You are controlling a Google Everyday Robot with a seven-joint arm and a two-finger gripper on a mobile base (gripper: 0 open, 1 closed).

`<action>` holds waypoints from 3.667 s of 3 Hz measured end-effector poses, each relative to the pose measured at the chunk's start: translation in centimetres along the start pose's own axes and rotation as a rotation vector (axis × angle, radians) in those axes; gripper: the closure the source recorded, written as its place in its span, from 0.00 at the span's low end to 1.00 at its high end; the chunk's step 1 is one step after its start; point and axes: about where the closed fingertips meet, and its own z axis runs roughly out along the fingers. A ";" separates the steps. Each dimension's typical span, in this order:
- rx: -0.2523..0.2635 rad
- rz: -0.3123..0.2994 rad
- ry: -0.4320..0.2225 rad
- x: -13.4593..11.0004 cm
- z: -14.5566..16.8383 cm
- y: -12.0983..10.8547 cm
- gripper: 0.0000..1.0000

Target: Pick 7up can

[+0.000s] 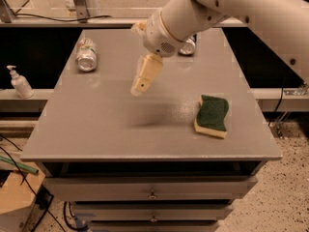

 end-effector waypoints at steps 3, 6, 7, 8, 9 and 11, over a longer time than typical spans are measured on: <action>-0.002 0.037 -0.056 -0.5 2.0 0.0 0.00; 0.006 0.235 -0.368 -5.2 11.2 -2.6 0.00; 0.033 0.311 -0.456 -5.6 13.2 -4.1 0.00; 0.078 0.348 -0.496 -6.1 14.5 -6.3 0.00; 0.124 0.372 -0.497 -6.3 16.2 -8.2 0.00; 0.158 0.447 -0.481 -6.4 19.9 -11.0 0.00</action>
Offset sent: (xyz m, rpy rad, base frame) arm -0.0032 -0.0027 -0.0075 -0.0110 0.0343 0.0119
